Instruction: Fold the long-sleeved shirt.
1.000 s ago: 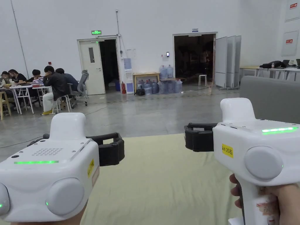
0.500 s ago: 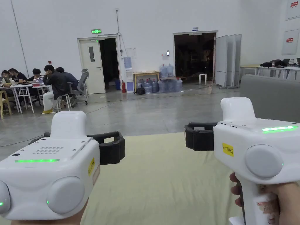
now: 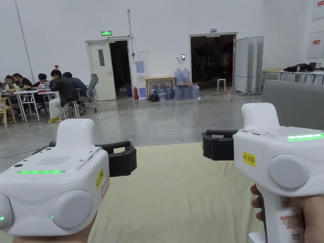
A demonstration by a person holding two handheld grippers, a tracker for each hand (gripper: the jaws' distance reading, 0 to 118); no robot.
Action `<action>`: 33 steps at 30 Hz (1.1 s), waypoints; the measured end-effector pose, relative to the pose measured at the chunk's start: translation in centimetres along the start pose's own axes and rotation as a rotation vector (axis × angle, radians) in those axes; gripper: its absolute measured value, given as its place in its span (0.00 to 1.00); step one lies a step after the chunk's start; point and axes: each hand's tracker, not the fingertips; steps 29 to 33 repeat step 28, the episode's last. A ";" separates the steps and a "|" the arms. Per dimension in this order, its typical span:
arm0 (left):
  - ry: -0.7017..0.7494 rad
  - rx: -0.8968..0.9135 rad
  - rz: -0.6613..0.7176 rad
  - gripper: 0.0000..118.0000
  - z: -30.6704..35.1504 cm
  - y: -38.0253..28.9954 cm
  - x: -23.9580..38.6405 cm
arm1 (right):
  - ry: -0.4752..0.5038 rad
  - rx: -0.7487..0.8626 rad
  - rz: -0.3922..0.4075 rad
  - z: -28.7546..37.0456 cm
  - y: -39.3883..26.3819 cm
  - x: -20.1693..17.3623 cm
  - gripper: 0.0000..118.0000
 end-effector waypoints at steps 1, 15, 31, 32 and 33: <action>-0.004 0.000 0.006 1.00 0.0 0.0 -0.1 | -0.001 0.000 0.005 0.0 0.0 0.0 1.00; 0.000 -0.002 -0.006 1.00 0.1 0.1 0.0 | 0.011 0.011 0.002 0.1 -0.2 0.2 1.00; -0.009 -0.017 -0.011 1.00 -0.3 -0.5 0.3 | 0.033 -0.035 -0.064 -0.8 -0.5 0.6 1.00; -0.009 -0.017 -0.011 1.00 -0.3 -0.5 0.3 | 0.033 -0.035 -0.064 -0.8 -0.5 0.6 1.00; -0.009 -0.017 -0.011 1.00 -0.3 -0.5 0.3 | 0.033 -0.035 -0.064 -0.8 -0.5 0.6 1.00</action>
